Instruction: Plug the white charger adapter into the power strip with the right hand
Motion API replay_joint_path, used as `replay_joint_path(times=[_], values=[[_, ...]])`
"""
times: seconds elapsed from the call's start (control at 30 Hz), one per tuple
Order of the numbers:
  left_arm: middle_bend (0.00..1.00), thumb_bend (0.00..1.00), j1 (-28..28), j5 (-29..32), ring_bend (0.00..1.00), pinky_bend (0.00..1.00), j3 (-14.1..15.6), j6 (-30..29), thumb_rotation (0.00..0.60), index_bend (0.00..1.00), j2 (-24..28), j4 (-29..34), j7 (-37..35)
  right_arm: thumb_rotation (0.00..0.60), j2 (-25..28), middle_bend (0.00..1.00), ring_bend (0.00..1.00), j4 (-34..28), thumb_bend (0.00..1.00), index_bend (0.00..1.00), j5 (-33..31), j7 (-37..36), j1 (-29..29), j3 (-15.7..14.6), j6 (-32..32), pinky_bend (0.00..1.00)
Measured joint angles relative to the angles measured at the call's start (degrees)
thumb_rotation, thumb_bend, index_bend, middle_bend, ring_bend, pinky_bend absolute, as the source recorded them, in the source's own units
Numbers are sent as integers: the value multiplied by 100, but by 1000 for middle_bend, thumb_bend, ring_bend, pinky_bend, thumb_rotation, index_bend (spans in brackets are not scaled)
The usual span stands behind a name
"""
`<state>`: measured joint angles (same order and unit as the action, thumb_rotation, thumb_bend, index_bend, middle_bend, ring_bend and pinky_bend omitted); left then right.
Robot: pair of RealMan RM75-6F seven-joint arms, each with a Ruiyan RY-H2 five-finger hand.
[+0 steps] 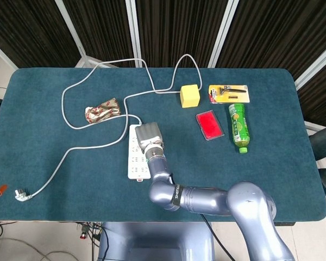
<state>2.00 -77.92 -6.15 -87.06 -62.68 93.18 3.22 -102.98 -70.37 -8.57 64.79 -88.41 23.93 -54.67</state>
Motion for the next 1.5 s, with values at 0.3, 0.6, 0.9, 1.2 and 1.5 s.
replay_joint_path(times=[0.3, 0.6, 0.9, 1.2, 1.5], values=[[0, 85, -4, 3, 0, 0, 2, -6, 600, 205, -4, 2, 10, 600, -23, 597, 533, -31, 501, 750, 20, 53, 44, 2, 45, 314], [0, 85, -2, 8, 0, 0, -7, -14, 600, 205, 0, 9, 10, 600, -43, 597, 533, 40, 500, 756, 71, 93, 87, -17, 73, 314], [0, 85, -7, 24, 0, 0, -9, -20, 600, 205, -10, 12, 37, 600, -33, 597, 533, 32, 501, 762, 85, 98, 169, -31, 141, 314], [0, 85, -8, 30, 0, 0, -10, -25, 600, 205, -18, 10, 56, 600, -33, 597, 533, 49, 501, 764, 114, 80, 224, -42, 173, 314], [0, 85, -5, 38, 0, 0, -12, -22, 600, 205, -25, 12, 78, 600, -32, 597, 533, 74, 501, 772, 129, 78, 248, -39, 201, 314]])
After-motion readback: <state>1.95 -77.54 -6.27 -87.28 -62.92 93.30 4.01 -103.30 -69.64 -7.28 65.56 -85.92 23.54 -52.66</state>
